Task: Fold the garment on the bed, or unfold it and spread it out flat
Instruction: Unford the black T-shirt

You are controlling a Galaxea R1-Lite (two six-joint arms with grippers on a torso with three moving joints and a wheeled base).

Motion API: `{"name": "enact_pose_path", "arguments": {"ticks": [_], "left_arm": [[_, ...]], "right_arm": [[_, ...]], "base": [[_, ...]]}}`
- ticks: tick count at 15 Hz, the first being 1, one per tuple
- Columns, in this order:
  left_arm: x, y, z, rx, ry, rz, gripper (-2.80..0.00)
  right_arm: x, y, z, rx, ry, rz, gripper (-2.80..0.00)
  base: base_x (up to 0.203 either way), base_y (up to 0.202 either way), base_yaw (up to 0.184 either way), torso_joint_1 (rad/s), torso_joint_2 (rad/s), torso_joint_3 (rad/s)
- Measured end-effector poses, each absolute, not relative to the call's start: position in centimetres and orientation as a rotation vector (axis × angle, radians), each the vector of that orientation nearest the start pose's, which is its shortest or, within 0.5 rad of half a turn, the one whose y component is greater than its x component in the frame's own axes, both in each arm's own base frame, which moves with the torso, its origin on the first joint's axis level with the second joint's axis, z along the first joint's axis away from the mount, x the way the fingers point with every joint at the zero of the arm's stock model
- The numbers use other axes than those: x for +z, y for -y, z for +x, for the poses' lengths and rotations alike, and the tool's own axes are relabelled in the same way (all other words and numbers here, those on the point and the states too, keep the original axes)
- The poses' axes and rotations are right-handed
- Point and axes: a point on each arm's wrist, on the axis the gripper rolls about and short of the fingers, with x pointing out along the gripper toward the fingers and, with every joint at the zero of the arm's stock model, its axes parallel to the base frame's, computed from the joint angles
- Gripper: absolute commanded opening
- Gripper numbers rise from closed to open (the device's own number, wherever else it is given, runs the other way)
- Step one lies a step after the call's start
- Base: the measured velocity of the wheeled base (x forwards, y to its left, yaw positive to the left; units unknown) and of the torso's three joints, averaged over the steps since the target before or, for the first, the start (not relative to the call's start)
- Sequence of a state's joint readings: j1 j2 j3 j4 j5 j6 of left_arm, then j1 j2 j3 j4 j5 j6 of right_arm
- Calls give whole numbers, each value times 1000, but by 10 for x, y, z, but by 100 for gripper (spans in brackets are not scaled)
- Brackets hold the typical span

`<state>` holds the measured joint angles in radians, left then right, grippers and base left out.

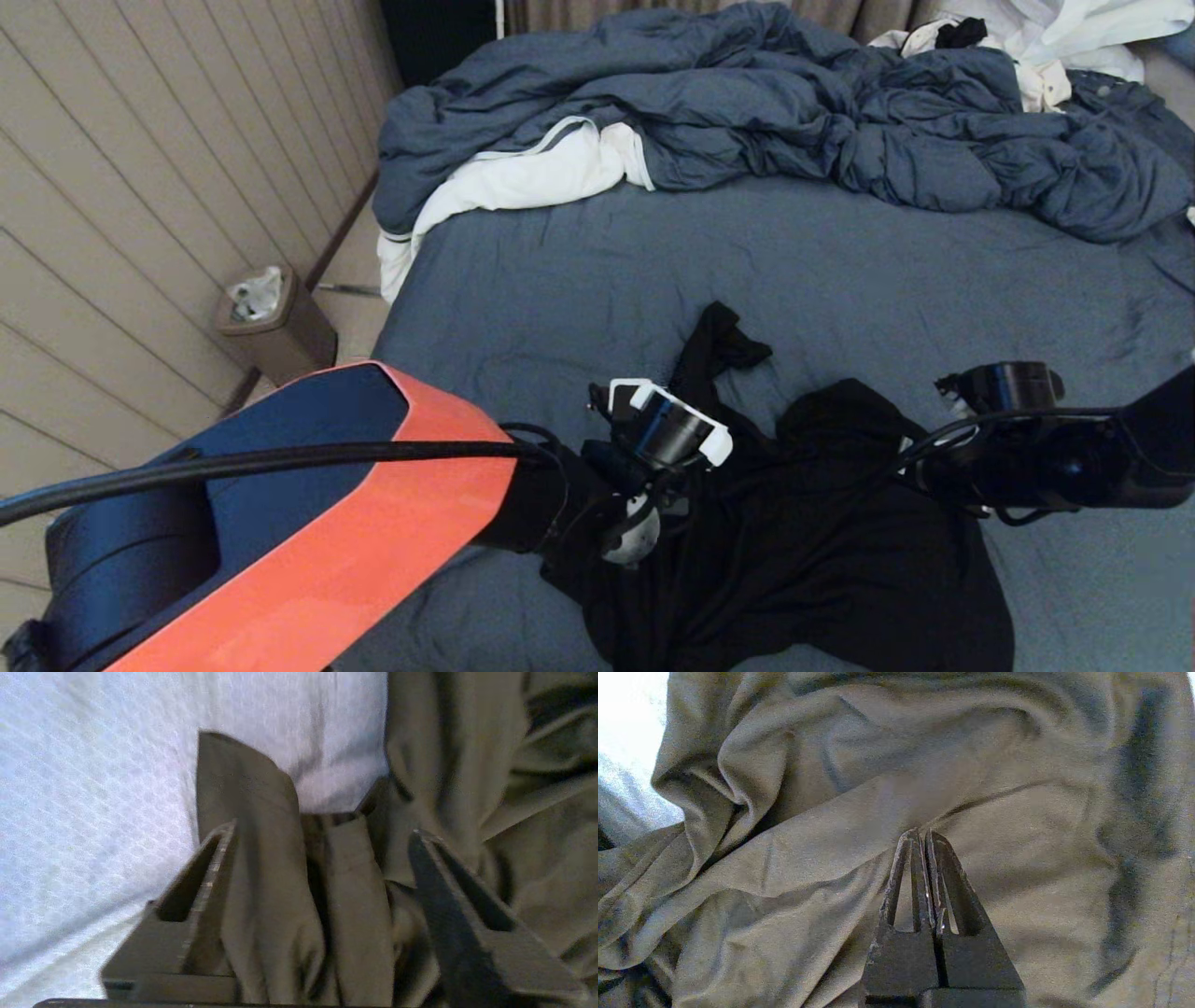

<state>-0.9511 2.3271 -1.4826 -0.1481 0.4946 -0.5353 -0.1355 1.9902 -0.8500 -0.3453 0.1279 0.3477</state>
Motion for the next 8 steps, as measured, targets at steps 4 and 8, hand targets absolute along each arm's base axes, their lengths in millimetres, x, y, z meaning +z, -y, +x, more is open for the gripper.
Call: {"name": "enact_pose_path", "arguments": {"ticks": [4,8], "left_arm": [[58,369,274,-278,-635,-31,0],[55,369,275,-274,-639,-31,0]], "right_arm": [[73,42,333,-143,-781,433,-280],[72,43,333,-147,-784,433,-280]], "base": [[0,0,0,0,0,0],[0,0,0,0,0,0]]}}
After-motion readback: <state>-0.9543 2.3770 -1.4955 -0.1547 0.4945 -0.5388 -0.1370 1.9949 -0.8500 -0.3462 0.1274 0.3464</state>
